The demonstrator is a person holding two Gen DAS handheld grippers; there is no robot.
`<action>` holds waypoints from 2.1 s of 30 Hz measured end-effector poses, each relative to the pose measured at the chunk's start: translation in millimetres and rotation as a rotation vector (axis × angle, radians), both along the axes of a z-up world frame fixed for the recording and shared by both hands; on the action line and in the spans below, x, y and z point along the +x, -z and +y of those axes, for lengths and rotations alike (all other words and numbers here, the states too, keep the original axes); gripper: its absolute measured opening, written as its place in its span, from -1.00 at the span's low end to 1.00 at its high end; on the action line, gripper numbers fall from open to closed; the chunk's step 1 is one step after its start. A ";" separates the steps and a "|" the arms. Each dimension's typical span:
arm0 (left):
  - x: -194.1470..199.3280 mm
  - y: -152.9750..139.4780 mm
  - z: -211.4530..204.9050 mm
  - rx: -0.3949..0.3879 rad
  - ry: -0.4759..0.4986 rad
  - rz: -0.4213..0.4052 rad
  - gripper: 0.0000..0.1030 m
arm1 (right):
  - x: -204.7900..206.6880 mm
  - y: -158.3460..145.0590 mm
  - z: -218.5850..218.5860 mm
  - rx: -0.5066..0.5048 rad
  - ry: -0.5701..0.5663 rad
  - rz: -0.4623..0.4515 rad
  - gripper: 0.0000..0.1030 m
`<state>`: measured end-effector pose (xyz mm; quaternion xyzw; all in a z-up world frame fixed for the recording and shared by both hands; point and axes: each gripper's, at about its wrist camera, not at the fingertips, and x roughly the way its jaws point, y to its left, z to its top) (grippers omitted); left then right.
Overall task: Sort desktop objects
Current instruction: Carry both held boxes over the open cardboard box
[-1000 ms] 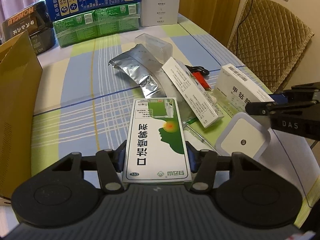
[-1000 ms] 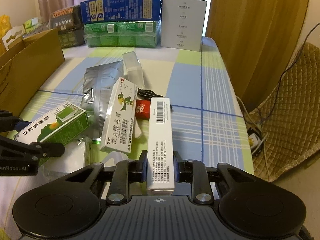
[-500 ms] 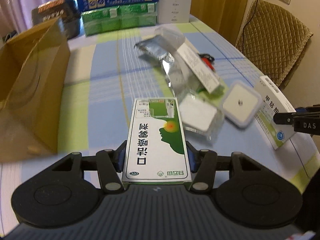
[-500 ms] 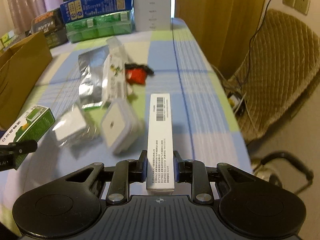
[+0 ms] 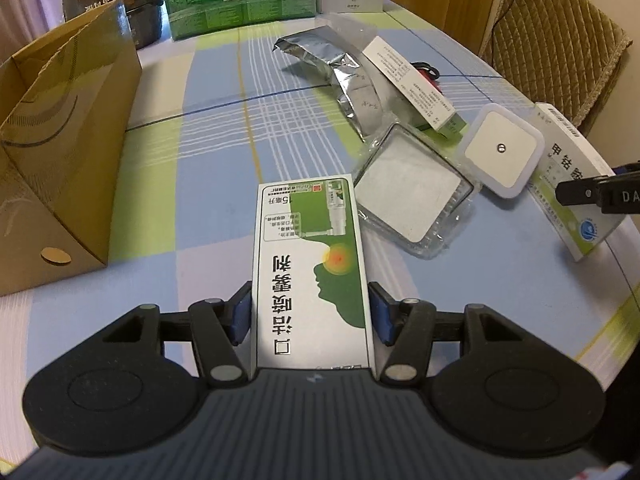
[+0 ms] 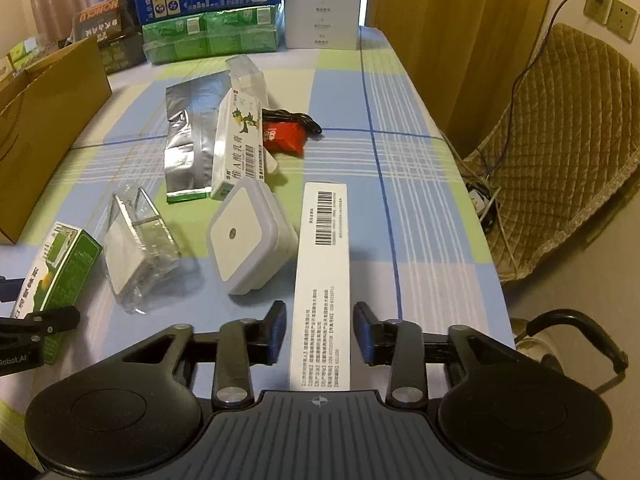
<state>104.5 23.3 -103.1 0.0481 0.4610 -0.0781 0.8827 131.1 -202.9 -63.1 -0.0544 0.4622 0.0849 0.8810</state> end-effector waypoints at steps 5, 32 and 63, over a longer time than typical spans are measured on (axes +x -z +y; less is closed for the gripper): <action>4.6 -0.6 2.5 0.004 -0.006 -0.011 0.06 | 5.9 0.7 -0.8 0.012 0.007 -0.005 -0.26; -31.3 -65.7 4.0 -0.046 0.000 -0.094 -0.02 | -52.7 -78.3 26.4 0.075 -0.037 -0.149 -0.57; -83.8 -158.5 117.1 -0.027 -0.162 -0.249 -0.02 | -73.0 -125.9 173.6 0.131 -0.294 -0.218 -0.57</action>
